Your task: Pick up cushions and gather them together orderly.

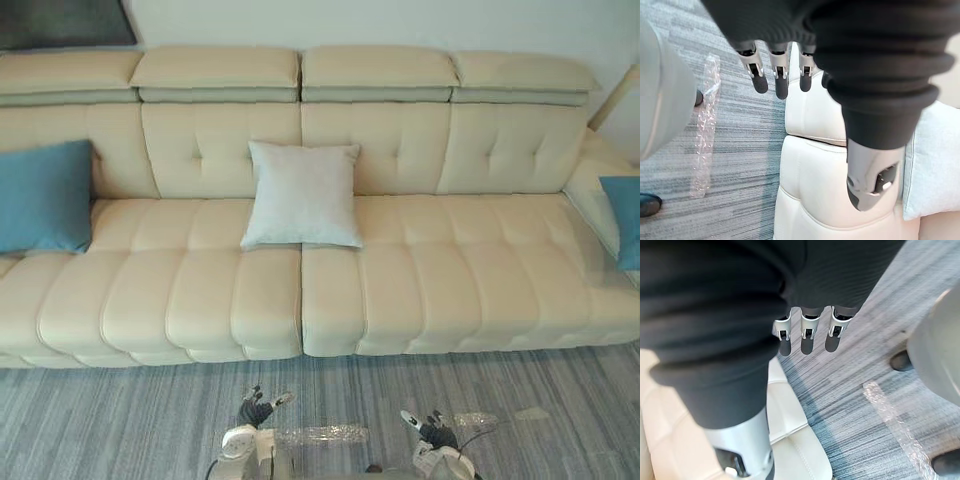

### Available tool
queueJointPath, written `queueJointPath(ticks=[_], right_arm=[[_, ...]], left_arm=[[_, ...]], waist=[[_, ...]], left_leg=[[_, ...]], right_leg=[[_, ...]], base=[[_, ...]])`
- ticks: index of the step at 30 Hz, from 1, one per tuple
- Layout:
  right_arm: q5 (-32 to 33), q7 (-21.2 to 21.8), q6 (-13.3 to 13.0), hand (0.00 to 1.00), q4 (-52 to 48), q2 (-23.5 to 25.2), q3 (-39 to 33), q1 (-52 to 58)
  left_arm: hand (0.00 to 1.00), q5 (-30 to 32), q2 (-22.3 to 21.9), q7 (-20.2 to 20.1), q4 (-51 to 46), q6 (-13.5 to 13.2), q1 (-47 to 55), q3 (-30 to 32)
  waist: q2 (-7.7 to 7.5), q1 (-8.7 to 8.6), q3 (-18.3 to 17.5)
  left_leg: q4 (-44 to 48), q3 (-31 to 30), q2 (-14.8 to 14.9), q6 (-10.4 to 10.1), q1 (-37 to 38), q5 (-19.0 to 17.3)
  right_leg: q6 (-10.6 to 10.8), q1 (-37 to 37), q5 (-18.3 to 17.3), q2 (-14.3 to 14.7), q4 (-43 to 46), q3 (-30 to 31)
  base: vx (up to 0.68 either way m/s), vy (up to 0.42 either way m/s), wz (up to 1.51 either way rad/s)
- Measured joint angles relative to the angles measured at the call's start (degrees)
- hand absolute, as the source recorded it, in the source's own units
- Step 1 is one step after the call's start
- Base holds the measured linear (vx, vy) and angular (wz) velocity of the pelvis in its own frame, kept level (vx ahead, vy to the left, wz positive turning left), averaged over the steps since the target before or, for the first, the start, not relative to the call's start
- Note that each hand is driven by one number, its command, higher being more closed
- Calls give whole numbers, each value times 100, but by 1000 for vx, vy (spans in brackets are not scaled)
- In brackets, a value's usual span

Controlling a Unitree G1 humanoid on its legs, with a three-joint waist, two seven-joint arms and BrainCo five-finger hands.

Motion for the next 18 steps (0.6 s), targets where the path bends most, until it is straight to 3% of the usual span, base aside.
queueJointPath(ticks=[5, 6, 7, 8, 9, 10, 12, 15, 17, 18], right_arm=[[-1, 5, 0, 0, -2, 2, -7, -145], [-13, 4, 1, 0, -3, -18, -7, -277], [-17, -2, 1, 0, 0, -63, -10, -267], [-25, -1, 0, 0, 29, -63, -41, -277], [-26, 2, 2, 0, 101, -56, -55, -323], [-32, 9, 0, 0, 207, -64, -56, -323], [-31, 9, 3, 0, 469, -264, -59, -400], [-31, 5, 26, 0, 561, -645, -65, -501], [-66, 16, 53, 0, 655, -776, -108, -493], [-102, 20, 63, 0, 680, -792, -108, -487]], left_arm=[[0, 75, 4, 2, 99, 12, -9, 133], [0, 102, 5, 9, 59, 27, -15, 190], [0, 104, 0, 11, 52, 29, -27, 190], [0, 105, 18, 13, 58, 29, -13, 203], [0, 106, 88, 15, 70, 44, 11, 233], [0, 108, 200, 11, 89, 52, 7, 229], [0, 112, 322, 9, 246, 65, -47, 230], [0, 116, 313, 4, 305, 72, -176, 171], [0, 118, 356, 13, 341, 81, -123, 121], [0, 118, 380, 13, 408, 82, -103, 121]], waist=[[-38, 8, 15], [-37, -1, 22], [-9, -3, 40], [25, 4, 61], [-42, 4, 77], [-132, 1, 106], [-78, -21, 130], [149, -105, 275], [97, -95, 286], [120, -88, 299]], left_leg=[[23, 714, 230, 45, -8, -104], [13, 1008, 368, 86, -2, -112], [-27, 1222, 439, 88, 63, -118], [-78, 1475, 568, 80, 152, -69], [-106, 1754, 643, 67, 337, -71], [-57, 1783, 606, 37, 464, -72], [42, 1252, 617, -30, 463, -94], [-94, 1172, 811, -306, 601, -344], [-396, 1608, 898, -359, 927, -342], [-455, 1700, 994, -375, 1055, -394]], right_leg=[[30, -399, 391, 83, -152, 371], [-321, -544, 337, -28, -159, -92], [-595, -597, 224, -325, -72, -933], [-660, -597, 239, -550, 64, -1464], [-763, -577, 332, -809, 147, -2019], [-579, -575, 666, -857, 127, -2064], [-326, -608, 830, -638, 1, -1797], [-297, -775, 791, -398, -112, -1681], [-272, -774, 719, -512, 49, -2085], [-264, -737, 711, -425, 47, -2039]], base=[[-52, 57, -80], [-53, 6, -122], [-20, -2, -122], [6, -26, -123], [39, -64, -122], [47, -95, -121], [54, -130, -106], [16, -91, -77], [29, -84, -86], [102, -147, -83]])
